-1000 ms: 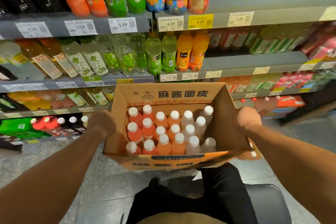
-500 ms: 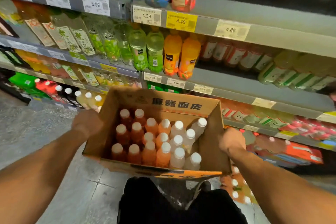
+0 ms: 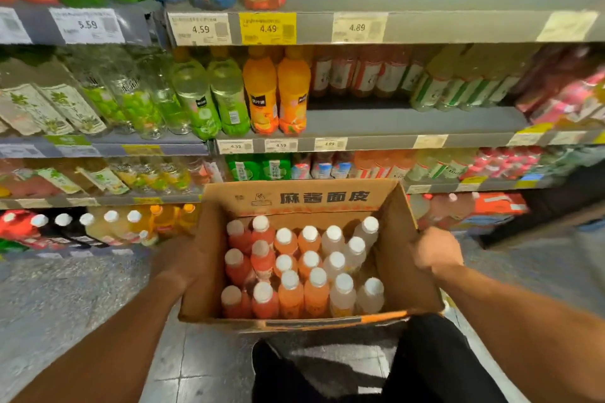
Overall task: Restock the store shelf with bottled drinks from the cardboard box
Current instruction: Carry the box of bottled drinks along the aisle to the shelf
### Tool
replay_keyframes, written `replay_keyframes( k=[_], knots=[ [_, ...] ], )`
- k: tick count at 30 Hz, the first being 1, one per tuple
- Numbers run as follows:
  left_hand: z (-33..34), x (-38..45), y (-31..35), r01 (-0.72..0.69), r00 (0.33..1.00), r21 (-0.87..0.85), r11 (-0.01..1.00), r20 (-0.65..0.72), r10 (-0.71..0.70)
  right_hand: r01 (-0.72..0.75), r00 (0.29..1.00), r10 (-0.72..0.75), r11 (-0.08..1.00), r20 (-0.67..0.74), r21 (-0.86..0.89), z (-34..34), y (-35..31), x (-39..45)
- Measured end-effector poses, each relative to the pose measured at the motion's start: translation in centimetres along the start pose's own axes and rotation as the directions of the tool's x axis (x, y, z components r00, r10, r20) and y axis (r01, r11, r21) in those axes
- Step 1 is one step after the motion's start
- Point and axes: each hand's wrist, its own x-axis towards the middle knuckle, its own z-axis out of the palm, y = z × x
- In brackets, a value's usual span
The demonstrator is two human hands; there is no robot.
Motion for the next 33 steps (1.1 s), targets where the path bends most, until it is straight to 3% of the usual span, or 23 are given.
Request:
replay_keyframes(
  k=[3,7,14,21,27,33],
  knots=[
    [2.2,0.2,0.4,-0.004,1.0,-0.08,0.997,-0.014,0.003,-0.057,0.998,0.058,0.998,-0.016,0.032,2.3,1.9,0.5],
    [6.8,0.1,1.6,-0.069,0.997,-0.044,0.997,-0.024,0.068,-0.07,0.997,0.071,0.997,-0.025,0.04,6.0,4.6,3.5],
    [19.8,2.6,2.9,0.097,0.995,0.001,0.995,-0.034,-0.097,0.035,0.999,-0.035,0.999,0.006,0.008,14.6,10.3,11.2],
    [31.8,6.5,4.1,0.078,0.997,0.028,0.997,0.026,-0.079,0.059,0.998,-0.059,0.998,-0.009,0.008,22.2,14.3,18.5],
    [38.4,9.0,4.8,0.139,0.989,0.028,0.99,0.045,-0.141,0.103,0.994,-0.104,0.992,-0.019,-0.077,28.5,16.3,23.7],
    [43.0,11.1,4.7,0.145,0.989,0.103,0.984,0.02,-0.148,0.023,1.0,-0.023,1.0,0.019,0.017,33.0,17.5,26.1]
  ],
)
